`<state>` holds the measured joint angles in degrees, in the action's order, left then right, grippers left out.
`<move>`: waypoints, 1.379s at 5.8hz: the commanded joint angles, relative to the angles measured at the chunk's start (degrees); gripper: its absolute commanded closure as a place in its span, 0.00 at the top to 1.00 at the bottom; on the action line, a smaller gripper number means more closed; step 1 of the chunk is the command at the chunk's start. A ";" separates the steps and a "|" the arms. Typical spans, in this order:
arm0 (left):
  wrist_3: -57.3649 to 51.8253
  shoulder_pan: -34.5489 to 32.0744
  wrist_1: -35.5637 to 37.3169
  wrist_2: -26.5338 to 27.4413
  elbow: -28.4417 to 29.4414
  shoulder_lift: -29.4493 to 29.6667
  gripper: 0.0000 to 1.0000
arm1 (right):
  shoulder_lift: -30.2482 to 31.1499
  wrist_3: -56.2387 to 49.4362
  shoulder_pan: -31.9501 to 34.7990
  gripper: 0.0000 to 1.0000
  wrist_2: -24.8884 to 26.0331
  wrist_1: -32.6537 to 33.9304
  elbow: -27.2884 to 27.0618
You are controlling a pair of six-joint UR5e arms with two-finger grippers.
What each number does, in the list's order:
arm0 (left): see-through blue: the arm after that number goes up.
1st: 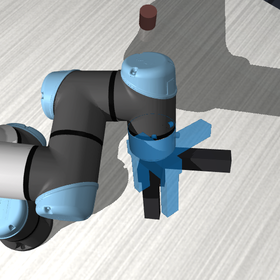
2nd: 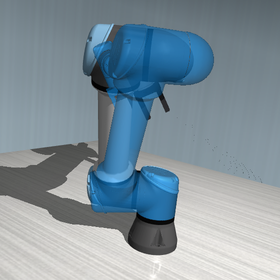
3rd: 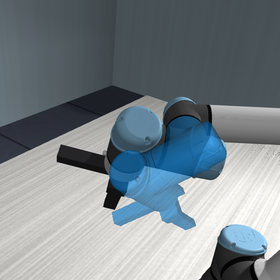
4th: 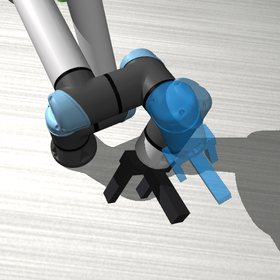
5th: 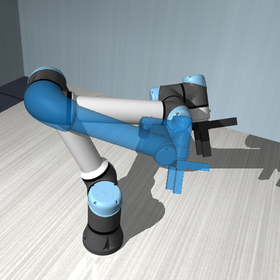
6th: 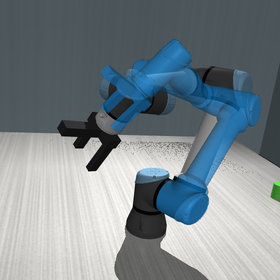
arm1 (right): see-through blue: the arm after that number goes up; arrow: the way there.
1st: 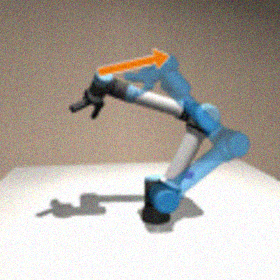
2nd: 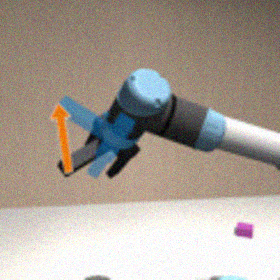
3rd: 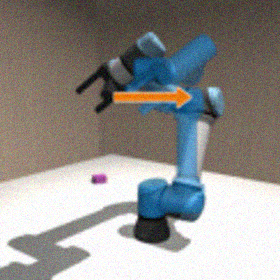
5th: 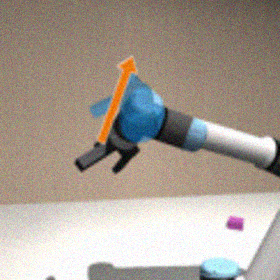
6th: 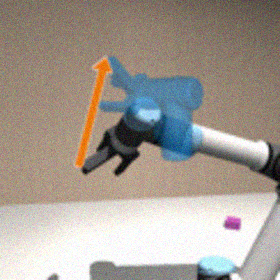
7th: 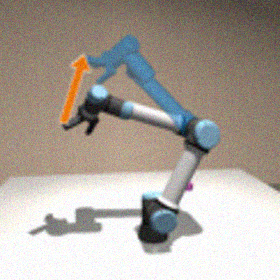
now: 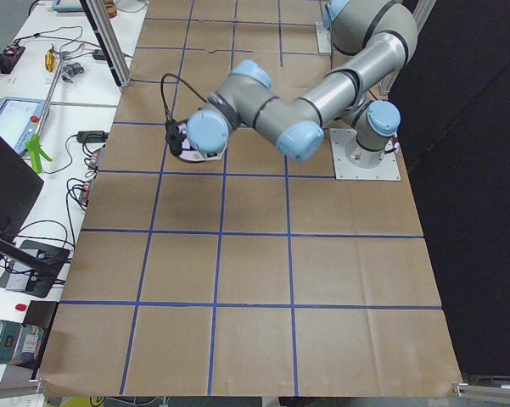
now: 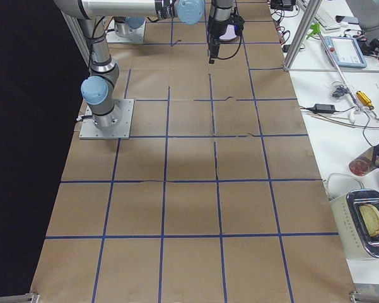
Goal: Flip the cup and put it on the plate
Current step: 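Carry the upright cup over the lavender plate and lower it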
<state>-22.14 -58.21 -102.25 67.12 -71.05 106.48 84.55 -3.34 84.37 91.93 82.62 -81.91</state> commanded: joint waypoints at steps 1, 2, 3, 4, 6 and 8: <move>18.80 -17.20 19.18 16.54 -7.74 -3.46 0.00 | 0.00 0.00 0.01 1.00 0.00 0.00 0.00; 22.20 -23.72 27.11 23.69 -11.36 -3.99 0.00 | 0.00 0.00 0.01 1.00 0.00 0.00 0.00; 22.32 -25.53 29.97 25.15 -13.39 -3.91 0.00 | 0.00 0.00 0.01 1.00 0.00 0.00 0.00; 25.28 -25.90 32.61 25.08 -15.59 -1.73 0.00 | 0.00 0.00 0.01 1.00 0.00 0.00 0.00; 26.10 -26.07 49.68 25.16 -25.67 3.62 0.00 | 0.00 0.00 0.01 1.00 0.00 0.00 0.00; 26.36 -28.09 61.52 27.52 -28.53 10.30 0.00 | 0.00 0.00 0.01 1.00 0.00 0.00 0.00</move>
<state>4.14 -85.38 -45.40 93.12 -98.51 113.79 84.55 -3.34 84.37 91.93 82.62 -81.91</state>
